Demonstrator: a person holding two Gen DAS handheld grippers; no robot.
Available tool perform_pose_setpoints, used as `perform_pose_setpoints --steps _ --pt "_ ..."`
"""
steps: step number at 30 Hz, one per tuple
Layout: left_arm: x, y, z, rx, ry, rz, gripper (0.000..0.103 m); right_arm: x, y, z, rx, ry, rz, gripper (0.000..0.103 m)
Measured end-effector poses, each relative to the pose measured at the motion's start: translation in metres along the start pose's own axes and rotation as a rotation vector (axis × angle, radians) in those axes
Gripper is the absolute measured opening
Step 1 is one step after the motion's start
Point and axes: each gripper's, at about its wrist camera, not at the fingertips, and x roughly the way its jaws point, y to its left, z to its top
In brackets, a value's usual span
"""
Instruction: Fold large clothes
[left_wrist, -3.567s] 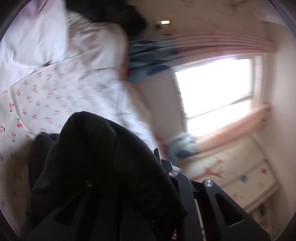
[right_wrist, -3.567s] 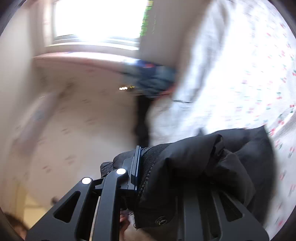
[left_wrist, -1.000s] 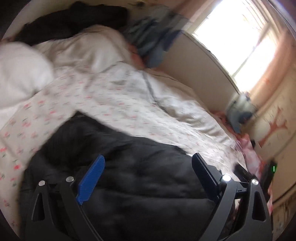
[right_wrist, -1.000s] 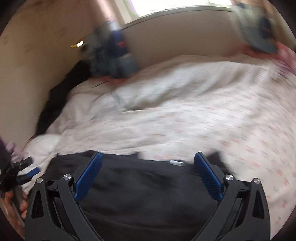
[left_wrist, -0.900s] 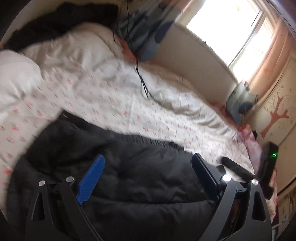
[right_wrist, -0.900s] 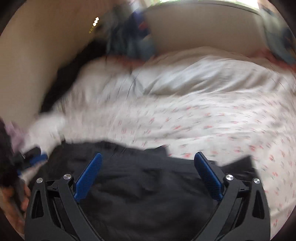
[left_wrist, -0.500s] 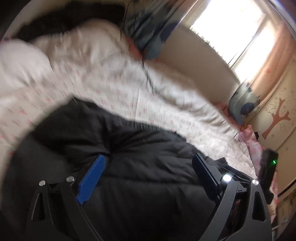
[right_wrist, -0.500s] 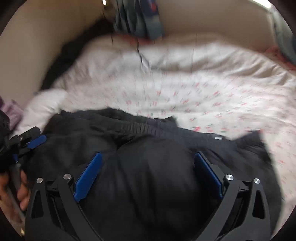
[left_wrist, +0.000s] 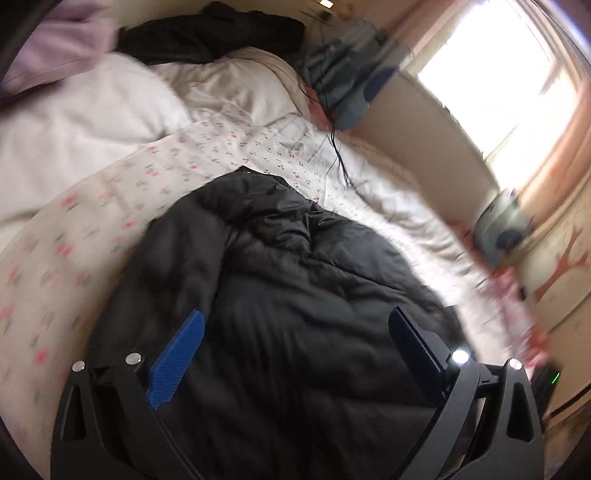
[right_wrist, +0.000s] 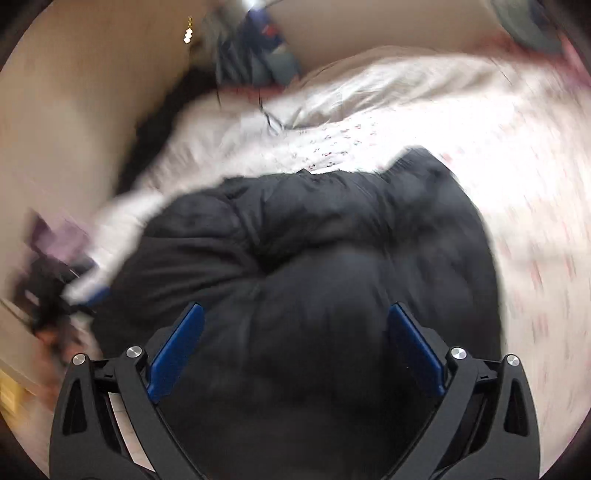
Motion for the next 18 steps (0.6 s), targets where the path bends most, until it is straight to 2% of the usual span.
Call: perform_pose_setpoints --steps 2,5,6,7,9,10,12,14,15,18 --pt "-0.025 0.005 -0.014 -0.052 -0.003 -0.039 0.096 -0.030 -0.030 -0.023 0.137 -0.022 0.045 0.096" --pt "-0.044 0.010 -0.040 -0.049 0.080 -0.085 0.096 -0.057 -0.081 -0.069 0.353 -0.006 0.088 0.096" --pt "-0.046 0.017 -0.046 -0.072 0.114 -0.114 0.096 -0.058 -0.087 -0.075 0.378 0.001 0.102 0.096" --pt "-0.046 0.028 -0.051 -0.127 0.165 -0.165 0.096 -0.060 -0.090 -0.079 0.388 0.001 0.113 0.096" --pt "-0.047 0.052 -0.058 -0.252 0.217 -0.228 0.096 -0.058 -0.084 -0.080 0.379 0.003 0.122 0.096" --pt "-0.051 0.065 -0.058 -0.299 0.217 -0.218 0.096 -0.055 -0.081 -0.080 0.383 0.012 0.135 0.096" --pt "-0.064 0.077 -0.055 -0.309 0.191 -0.181 0.096 -0.040 -0.076 -0.077 0.382 0.064 0.127 0.096" --pt "-0.077 0.085 -0.050 -0.306 0.173 -0.192 0.096 -0.026 -0.067 -0.072 0.368 0.099 0.126 0.096" --pt "-0.080 0.088 -0.050 -0.305 0.178 -0.207 0.096 -0.022 -0.063 -0.070 0.377 0.100 0.154 0.096" --pt "-0.063 0.095 -0.058 -0.319 0.307 -0.250 0.096 -0.027 -0.060 -0.060 0.437 0.023 0.248 0.097"
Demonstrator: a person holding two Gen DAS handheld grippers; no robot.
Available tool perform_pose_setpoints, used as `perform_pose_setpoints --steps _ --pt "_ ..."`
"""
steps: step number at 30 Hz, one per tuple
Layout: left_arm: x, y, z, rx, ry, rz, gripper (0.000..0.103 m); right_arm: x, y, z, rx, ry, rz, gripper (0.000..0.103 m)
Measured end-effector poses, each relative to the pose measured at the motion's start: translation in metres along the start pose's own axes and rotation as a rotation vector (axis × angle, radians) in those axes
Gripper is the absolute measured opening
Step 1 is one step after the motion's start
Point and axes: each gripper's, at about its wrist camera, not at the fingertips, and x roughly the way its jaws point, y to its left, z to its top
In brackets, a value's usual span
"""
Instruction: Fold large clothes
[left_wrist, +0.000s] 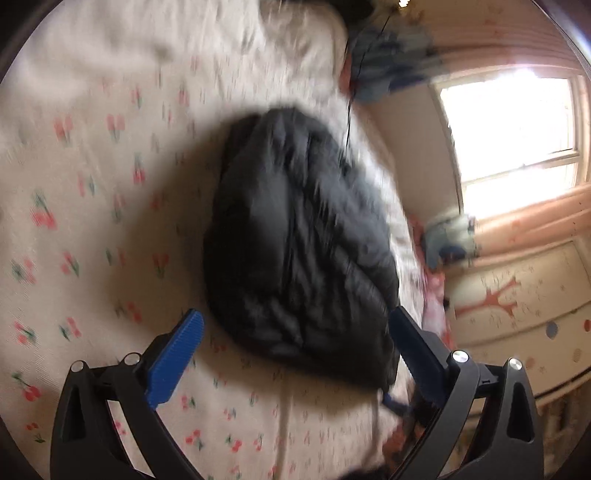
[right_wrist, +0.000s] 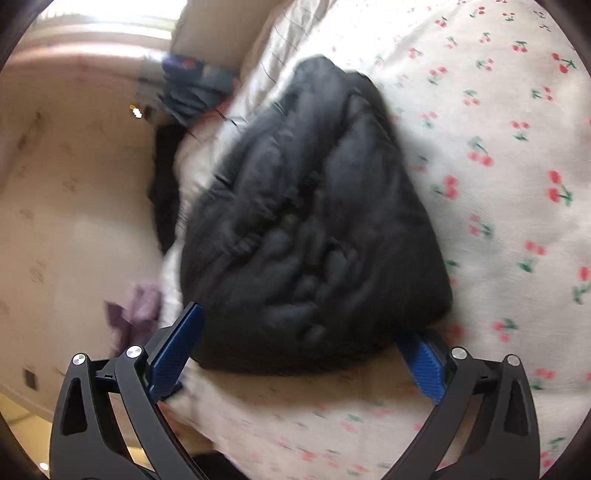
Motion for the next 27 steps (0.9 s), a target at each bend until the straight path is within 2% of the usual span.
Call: perform_pose_setpoints --steps 2,4,8,9,11,13,15,16,18,20,22,24,26,27 --pt "0.021 0.007 -0.004 -0.041 0.106 -0.051 0.096 -0.007 0.006 0.005 0.020 -0.035 0.077 0.097" --pt "0.043 0.001 -0.008 -0.039 0.190 -0.085 0.096 -0.013 0.017 0.010 0.040 -0.057 0.152 0.097" --pt "0.075 -0.009 -0.018 -0.011 0.217 -0.043 0.096 -0.021 0.046 0.024 0.027 -0.069 0.230 0.097" --pt "0.083 -0.009 -0.018 -0.024 0.213 -0.034 0.096 -0.023 0.053 0.027 0.008 -0.065 0.232 0.097" --pt "0.088 -0.011 -0.017 -0.040 0.140 -0.025 0.096 -0.029 0.058 0.029 -0.026 -0.050 0.196 0.097" --pt "0.080 -0.024 -0.013 -0.002 0.042 -0.065 0.096 -0.027 0.060 0.024 -0.045 -0.030 0.124 0.097" --pt "0.075 -0.036 -0.013 0.051 0.000 -0.078 0.096 -0.028 0.045 0.014 -0.039 -0.015 0.034 0.097" --pt "0.079 -0.038 -0.015 0.067 -0.003 -0.039 0.096 -0.025 0.035 0.009 -0.019 -0.005 -0.008 0.097" --pt "0.093 -0.028 -0.015 0.030 0.041 0.032 0.096 -0.021 0.002 0.000 0.061 0.028 -0.071 0.097" --pt "0.102 -0.014 -0.017 -0.028 0.056 0.070 0.096 -0.011 -0.024 -0.005 0.136 0.055 -0.069 0.097" --pt "0.095 -0.014 -0.013 -0.041 -0.012 0.055 0.096 -0.005 -0.027 -0.003 0.126 0.049 -0.046 0.097" --pt "0.089 -0.020 -0.010 -0.013 -0.059 0.046 0.096 0.003 -0.022 0.006 0.113 0.030 0.018 0.097" --pt "0.096 -0.019 -0.010 -0.012 -0.050 0.056 0.096 0.012 -0.018 0.017 0.100 0.014 0.051 0.097" --pt "0.101 -0.016 -0.010 -0.031 -0.039 0.069 0.096 0.018 -0.021 0.023 0.109 0.006 0.035 0.097"
